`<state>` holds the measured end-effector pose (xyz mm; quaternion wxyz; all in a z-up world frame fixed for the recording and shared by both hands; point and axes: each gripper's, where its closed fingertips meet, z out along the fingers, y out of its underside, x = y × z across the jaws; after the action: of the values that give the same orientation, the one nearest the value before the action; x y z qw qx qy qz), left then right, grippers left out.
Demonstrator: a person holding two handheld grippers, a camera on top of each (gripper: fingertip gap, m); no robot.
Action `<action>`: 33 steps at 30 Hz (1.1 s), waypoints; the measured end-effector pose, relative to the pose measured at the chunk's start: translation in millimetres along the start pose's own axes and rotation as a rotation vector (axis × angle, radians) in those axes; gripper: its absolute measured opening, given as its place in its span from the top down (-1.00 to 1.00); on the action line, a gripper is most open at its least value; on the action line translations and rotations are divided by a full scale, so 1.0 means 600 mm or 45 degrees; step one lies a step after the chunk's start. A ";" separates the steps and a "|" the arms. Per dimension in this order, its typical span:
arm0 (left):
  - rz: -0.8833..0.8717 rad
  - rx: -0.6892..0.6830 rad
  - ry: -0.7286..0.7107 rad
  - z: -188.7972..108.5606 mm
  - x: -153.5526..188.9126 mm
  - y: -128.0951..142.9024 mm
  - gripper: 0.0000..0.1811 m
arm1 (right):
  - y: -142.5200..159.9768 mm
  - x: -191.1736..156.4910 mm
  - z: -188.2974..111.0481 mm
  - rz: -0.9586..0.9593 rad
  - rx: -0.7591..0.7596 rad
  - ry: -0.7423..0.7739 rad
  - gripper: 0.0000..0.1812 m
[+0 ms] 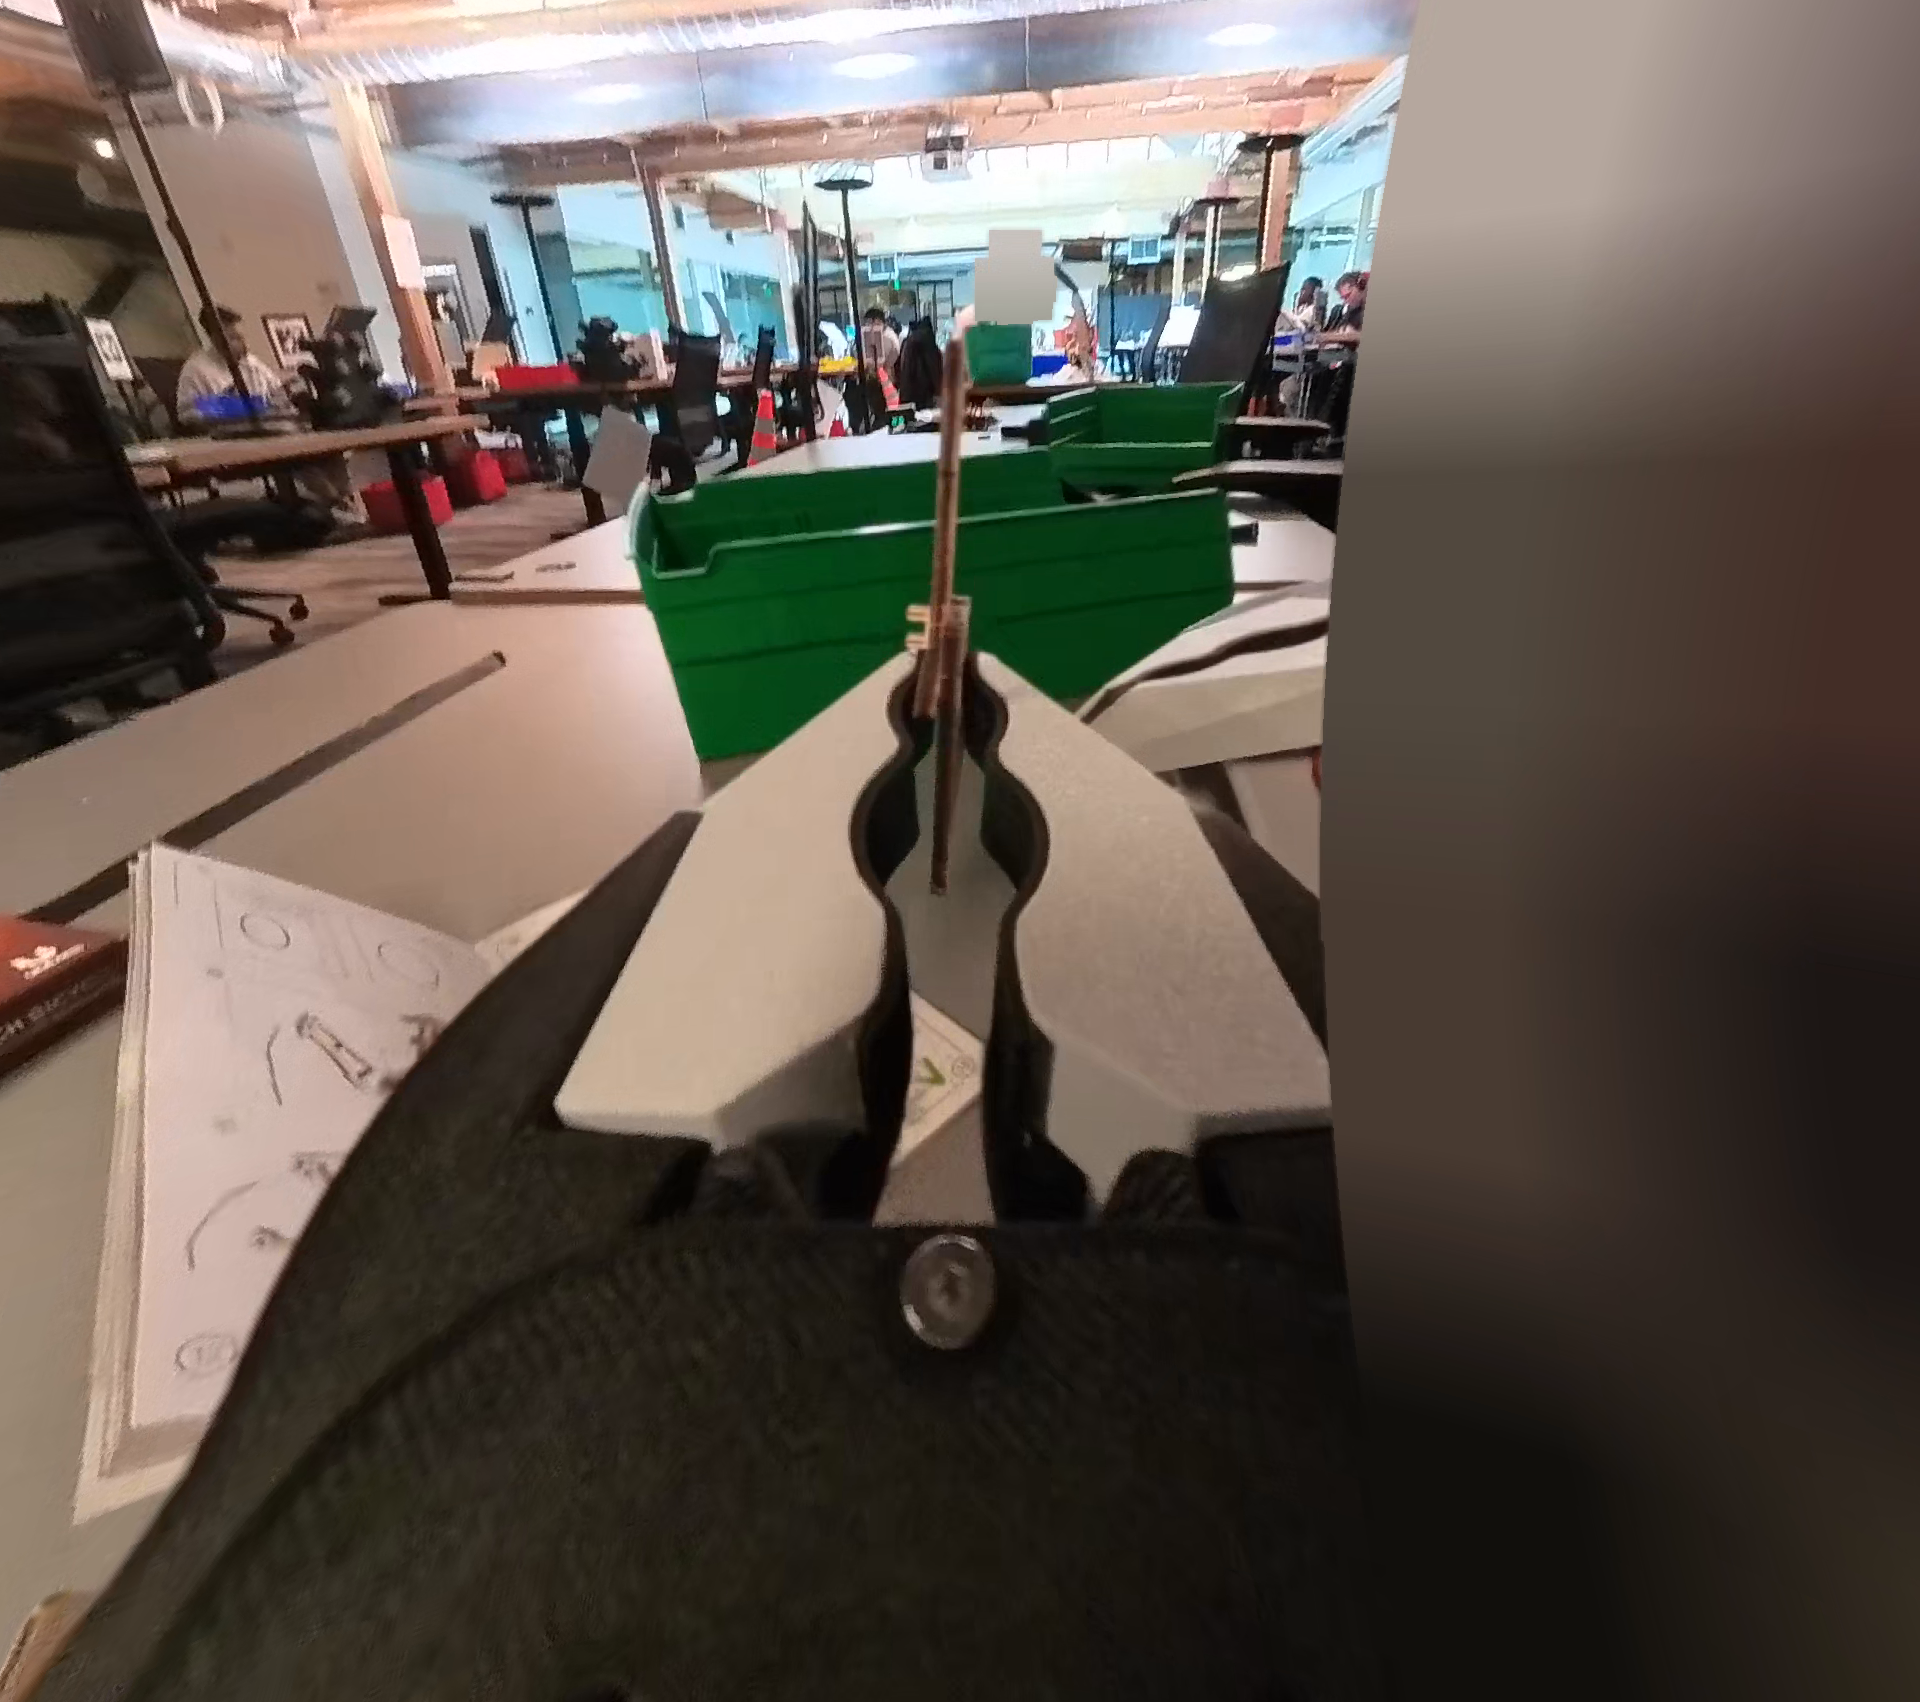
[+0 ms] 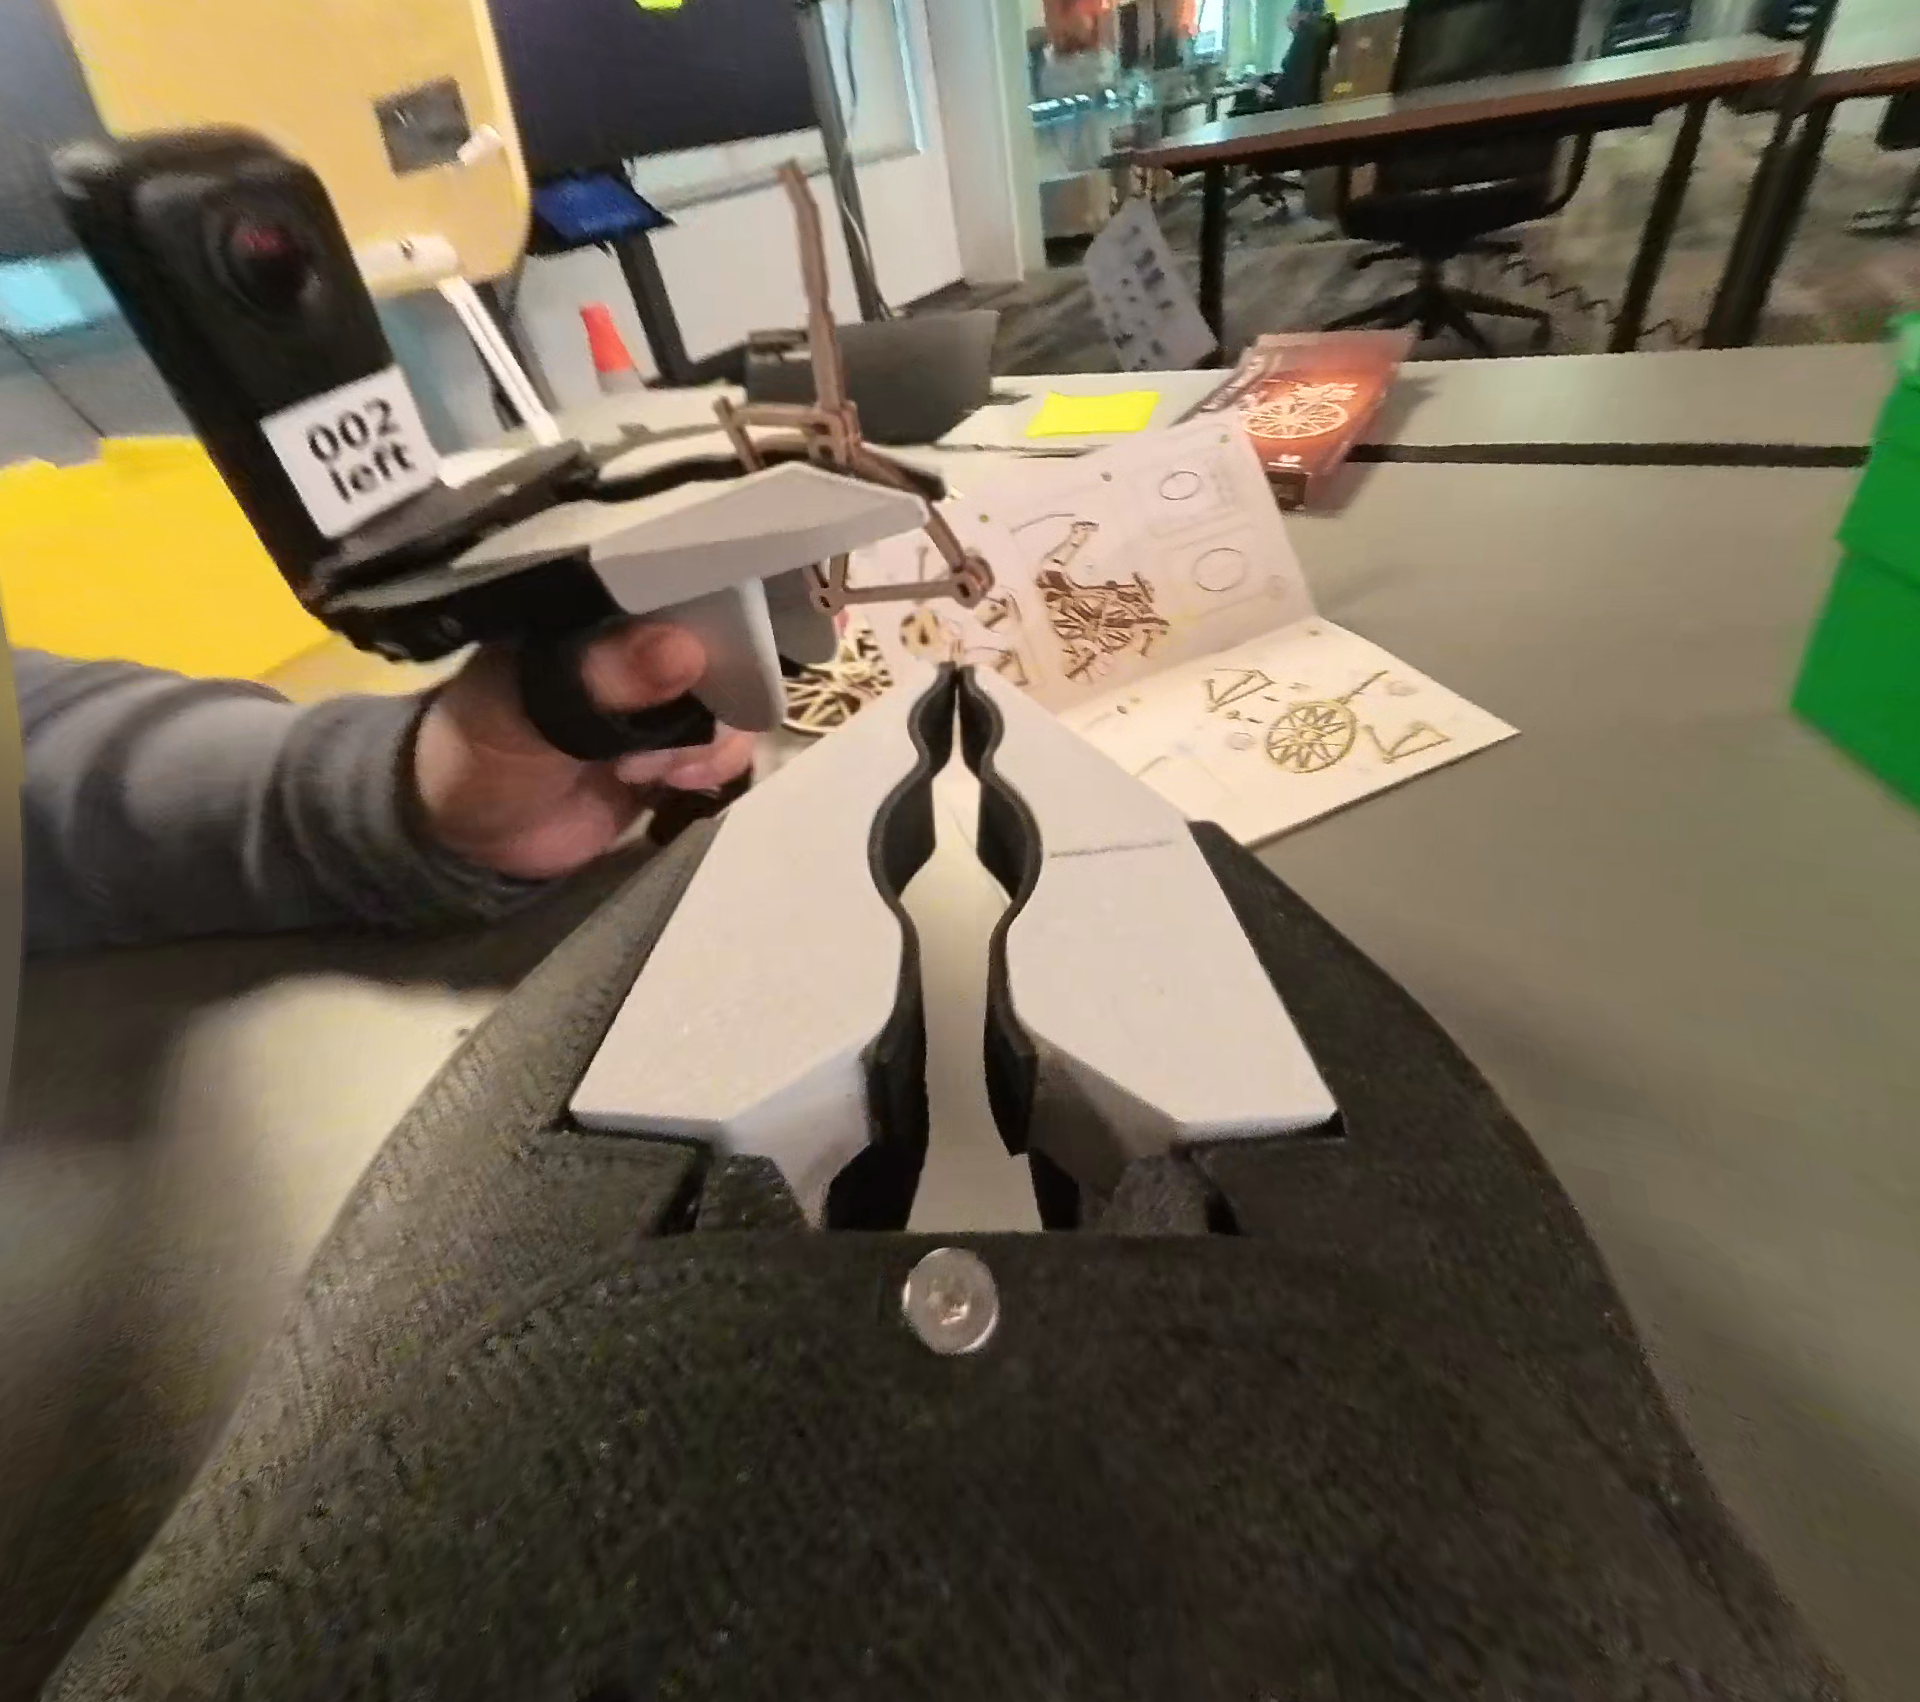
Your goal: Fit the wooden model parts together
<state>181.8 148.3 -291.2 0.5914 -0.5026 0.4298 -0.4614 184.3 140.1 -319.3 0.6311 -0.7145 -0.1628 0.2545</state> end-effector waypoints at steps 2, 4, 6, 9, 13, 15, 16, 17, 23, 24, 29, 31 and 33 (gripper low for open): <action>-0.049 -0.052 -0.006 0.002 -0.004 0.010 0.96 | 0.004 0.008 -0.002 -0.097 -0.035 0.056 1.00; -0.118 -0.096 -0.004 0.004 -0.007 0.020 0.96 | 0.005 0.012 -0.003 -0.177 -0.059 0.091 1.00; -0.154 -0.138 -0.007 0.006 -0.010 0.031 0.96 | 0.009 0.013 -0.003 -0.220 -0.077 0.107 1.00; -0.171 -0.183 -0.012 0.008 -0.011 0.040 0.96 | 0.014 0.011 -0.001 -0.245 -0.099 0.111 1.00; -0.147 -0.221 -0.011 0.009 -0.008 0.047 0.96 | 0.023 0.011 0.002 -0.275 -0.135 0.126 1.00; -0.141 -0.229 -0.006 0.009 -0.007 0.048 0.96 | 0.024 0.012 0.003 -0.296 -0.142 0.139 1.00; -0.145 -0.231 -0.004 0.010 -0.007 0.049 0.96 | 0.025 0.012 0.003 -0.304 -0.147 0.147 1.00; -0.151 -0.235 -0.005 0.010 -0.007 0.050 0.96 | 0.026 0.013 0.003 -0.315 -0.155 0.155 1.00; -0.153 -0.247 0.003 0.011 -0.005 0.052 0.96 | 0.030 0.016 0.005 -0.356 -0.182 0.181 1.00; -0.148 -0.250 0.004 0.011 -0.005 0.052 0.96 | 0.030 0.017 0.006 -0.352 -0.187 0.183 1.00; -0.141 -0.255 0.021 0.013 0.002 0.053 0.96 | 0.030 0.017 0.006 -0.341 -0.188 0.180 1.00; -0.139 -0.253 0.026 0.013 0.004 0.052 0.96 | 0.031 0.018 0.007 -0.341 -0.192 0.186 1.00; -0.138 -0.252 0.026 0.013 0.005 0.052 0.96 | 0.032 0.017 0.007 -0.345 -0.197 0.186 1.00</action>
<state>193.9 148.8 -321.4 0.5088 -0.5763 0.4513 -0.4531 188.7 146.7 -340.1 0.6127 -0.7491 -0.2304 0.1012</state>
